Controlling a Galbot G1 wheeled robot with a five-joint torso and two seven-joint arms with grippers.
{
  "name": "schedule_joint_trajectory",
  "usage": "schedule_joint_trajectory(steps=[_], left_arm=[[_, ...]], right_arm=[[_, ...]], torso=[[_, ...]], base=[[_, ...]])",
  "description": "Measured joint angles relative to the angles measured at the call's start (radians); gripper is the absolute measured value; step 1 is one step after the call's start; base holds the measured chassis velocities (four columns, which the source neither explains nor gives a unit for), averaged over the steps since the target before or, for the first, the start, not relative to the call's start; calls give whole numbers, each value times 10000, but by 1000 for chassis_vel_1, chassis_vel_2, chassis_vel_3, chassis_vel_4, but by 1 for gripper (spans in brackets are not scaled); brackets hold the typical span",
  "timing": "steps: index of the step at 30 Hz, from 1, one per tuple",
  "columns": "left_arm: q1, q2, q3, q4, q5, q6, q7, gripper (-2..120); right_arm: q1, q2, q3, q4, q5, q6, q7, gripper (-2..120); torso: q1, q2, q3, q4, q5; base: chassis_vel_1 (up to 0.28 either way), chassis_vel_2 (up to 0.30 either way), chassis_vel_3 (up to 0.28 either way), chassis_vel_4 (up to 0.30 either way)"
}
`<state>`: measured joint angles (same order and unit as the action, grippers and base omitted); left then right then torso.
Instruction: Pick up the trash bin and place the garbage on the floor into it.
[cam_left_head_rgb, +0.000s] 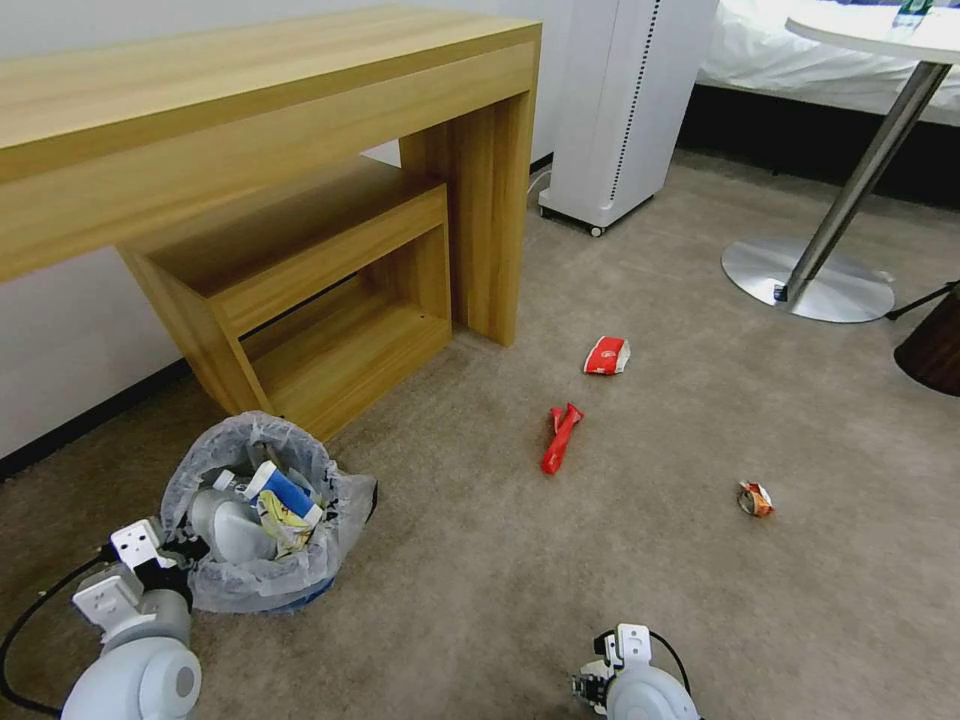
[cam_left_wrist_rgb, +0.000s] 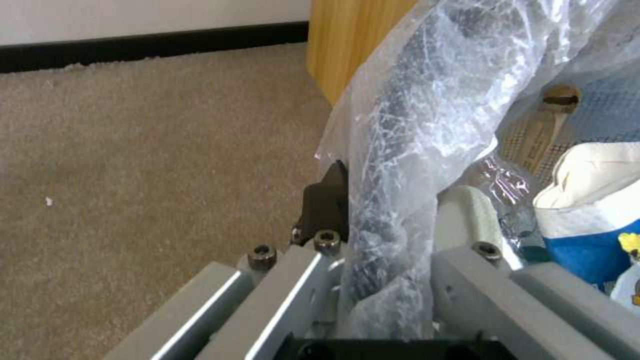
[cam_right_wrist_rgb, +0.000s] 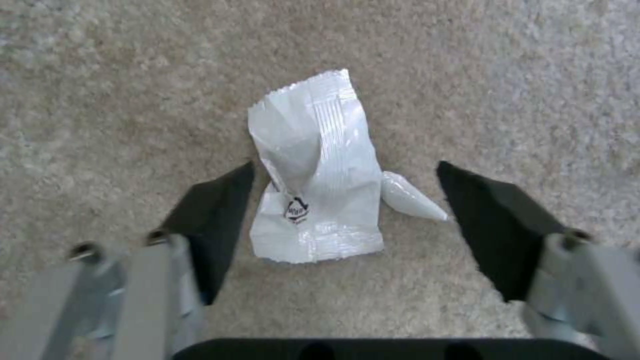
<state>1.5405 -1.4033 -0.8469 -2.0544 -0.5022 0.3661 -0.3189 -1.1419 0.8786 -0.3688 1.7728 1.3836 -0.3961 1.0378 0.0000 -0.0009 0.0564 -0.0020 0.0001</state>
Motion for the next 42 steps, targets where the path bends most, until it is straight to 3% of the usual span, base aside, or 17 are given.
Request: schedule_joint_trajectory(steps=[7,14,23,33,40,42], left_arm=[[36,7,0,-64,-15,0,0,1],[40,13,-13,-77,-23,0,0,1],[53,-16,-6,-105,-27,-1,0,1],[46,-23,15,-99,-13,-12,3,1],[32,1,7,-100,-16,-12,2,1],[33,-3,11,-93,-16,-2,-3,1]], right_arm=[[-57,7,-14,-116,-139,64,-63,47],[-60,5,-16,-126,-199,67,-77,37],[-213,-74,-44,-208,-600,140,-242,0],[-373,-390,8,186,-1324,286,-555,0],[-379,-1014,261,711,-3217,1653,-1733,0],[214,-1313,479,879,-4859,3696,-3146,0]], torso=[[0,0,0,-1,0],[0,0,0,0,-1],[0,0,0,0,-1],[0,0,0,-1,1],[0,0,0,-2,-1],[0,0,1,0,0]], base=[[0,0,0,0],[0,0,0,0],[0,0,0,0],[0,0,0,0],[0,0,0,0],[0,0,0,0]])
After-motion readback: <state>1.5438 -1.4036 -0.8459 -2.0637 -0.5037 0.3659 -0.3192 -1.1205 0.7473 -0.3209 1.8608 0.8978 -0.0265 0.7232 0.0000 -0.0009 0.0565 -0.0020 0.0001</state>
